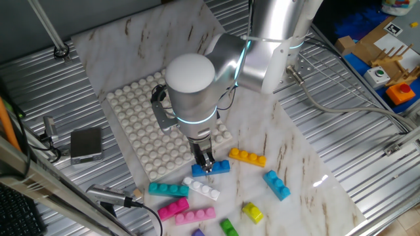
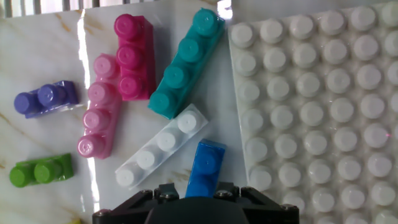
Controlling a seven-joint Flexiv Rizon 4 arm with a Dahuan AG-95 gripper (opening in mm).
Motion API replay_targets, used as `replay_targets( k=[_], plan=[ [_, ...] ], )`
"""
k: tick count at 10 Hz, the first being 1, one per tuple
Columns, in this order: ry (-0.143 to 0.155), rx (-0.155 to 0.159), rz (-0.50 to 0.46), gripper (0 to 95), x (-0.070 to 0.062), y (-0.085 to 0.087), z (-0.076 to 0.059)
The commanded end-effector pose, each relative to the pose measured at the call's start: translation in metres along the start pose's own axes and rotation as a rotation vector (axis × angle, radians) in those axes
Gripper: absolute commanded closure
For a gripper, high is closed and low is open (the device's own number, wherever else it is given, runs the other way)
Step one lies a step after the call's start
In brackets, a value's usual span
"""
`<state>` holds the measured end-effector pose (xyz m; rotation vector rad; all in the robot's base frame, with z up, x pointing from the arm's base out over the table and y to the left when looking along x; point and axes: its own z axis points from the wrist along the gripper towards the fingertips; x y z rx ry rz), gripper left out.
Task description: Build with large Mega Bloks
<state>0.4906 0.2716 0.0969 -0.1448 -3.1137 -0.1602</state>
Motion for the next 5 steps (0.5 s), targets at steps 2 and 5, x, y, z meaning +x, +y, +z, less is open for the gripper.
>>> replay_targets(
  k=[2, 5],
  plan=[
    [-0.013, 0.028, 0.076, 57.0, 0.004, 0.0, 0.006],
    [-0.013, 0.04, 0.1, 57.0, 0.01, -0.001, 0.019]
  ],
)
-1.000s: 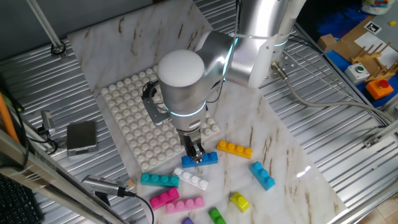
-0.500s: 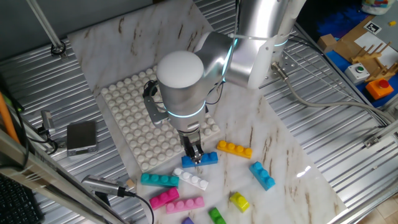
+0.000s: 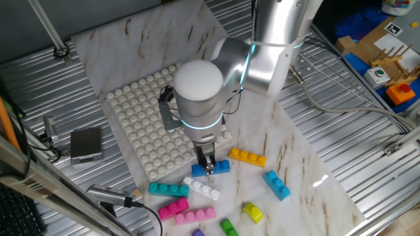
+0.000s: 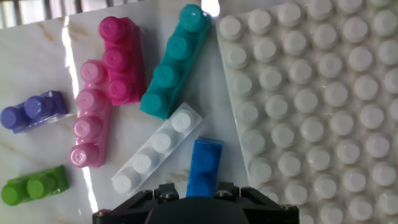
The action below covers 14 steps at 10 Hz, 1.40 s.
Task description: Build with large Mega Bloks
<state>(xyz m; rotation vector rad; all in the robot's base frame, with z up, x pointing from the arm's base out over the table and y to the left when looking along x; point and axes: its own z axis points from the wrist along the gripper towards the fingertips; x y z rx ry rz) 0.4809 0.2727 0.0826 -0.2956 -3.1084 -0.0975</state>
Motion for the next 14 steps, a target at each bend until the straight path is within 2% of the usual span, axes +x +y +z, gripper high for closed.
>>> replay_targets(
  k=[1, 14],
  plan=[
    [-0.007, 0.003, 0.008, 57.0, 0.002, 0.0, 0.011],
    [-0.029, 0.001, 0.01, 57.0, -0.002, 0.0, 0.045]
  ],
)
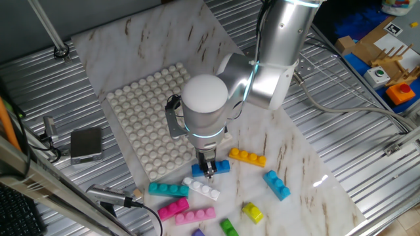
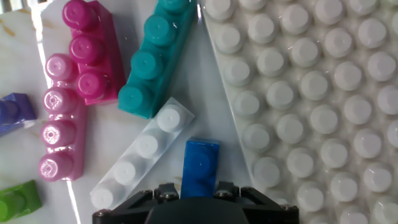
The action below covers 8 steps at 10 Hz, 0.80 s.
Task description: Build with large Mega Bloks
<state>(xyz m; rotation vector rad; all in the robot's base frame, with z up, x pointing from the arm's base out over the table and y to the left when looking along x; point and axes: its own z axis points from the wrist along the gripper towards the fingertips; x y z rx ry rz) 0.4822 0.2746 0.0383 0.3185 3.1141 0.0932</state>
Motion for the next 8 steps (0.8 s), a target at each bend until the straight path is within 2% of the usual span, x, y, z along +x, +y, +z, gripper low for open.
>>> replay_targets(
  k=[1, 3, 8],
  plan=[
    [-0.001, 0.001, -0.005, 57.0, -0.0009, 0.0017, 0.0018],
    [-0.001, 0.003, -0.028, 95.0, -0.0015, 0.0027, 0.0027],
    [0.003, -0.004, -0.086, 95.0, -0.001, 0.0026, -0.0018]
  ],
)
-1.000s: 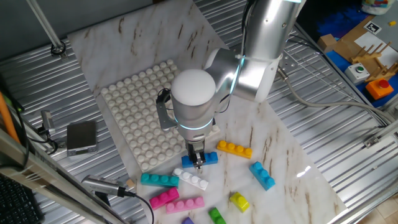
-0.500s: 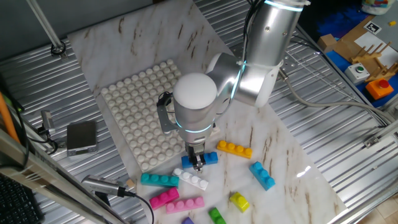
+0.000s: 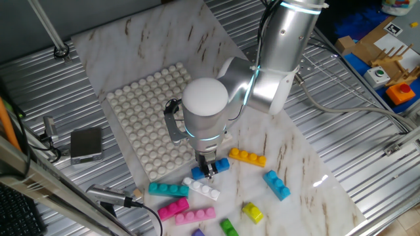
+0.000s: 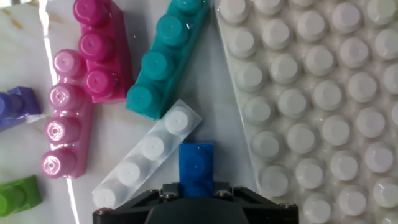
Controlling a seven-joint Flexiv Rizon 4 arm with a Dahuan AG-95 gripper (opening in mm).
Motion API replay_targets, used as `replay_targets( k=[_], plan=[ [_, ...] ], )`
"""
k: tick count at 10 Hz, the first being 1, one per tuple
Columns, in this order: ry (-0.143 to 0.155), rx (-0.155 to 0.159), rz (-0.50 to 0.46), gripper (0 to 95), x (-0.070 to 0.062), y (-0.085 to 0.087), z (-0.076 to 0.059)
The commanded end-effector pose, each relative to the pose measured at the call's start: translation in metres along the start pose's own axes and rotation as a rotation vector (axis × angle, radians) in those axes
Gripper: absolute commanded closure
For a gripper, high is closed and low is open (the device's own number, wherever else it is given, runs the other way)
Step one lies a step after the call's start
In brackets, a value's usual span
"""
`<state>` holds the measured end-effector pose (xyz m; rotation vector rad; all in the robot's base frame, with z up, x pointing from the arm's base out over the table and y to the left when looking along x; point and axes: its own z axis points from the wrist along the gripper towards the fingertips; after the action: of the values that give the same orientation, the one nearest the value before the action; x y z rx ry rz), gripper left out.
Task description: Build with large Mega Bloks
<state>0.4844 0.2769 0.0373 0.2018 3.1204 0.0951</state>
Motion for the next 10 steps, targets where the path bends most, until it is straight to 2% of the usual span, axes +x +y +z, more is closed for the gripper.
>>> replay_targets(
  k=[1, 6, 7, 10],
  plan=[
    [0.009, -0.006, -0.024, 95.0, 0.001, 0.0, -0.01],
    [0.029, -0.01, -0.086, 95.0, 0.0, 0.002, -0.044],
    [0.034, -0.016, -0.147, 95.0, -0.009, -0.003, -0.062],
    [0.055, -0.023, -0.239, 95.0, -0.022, -0.018, -0.088]
  ],
)
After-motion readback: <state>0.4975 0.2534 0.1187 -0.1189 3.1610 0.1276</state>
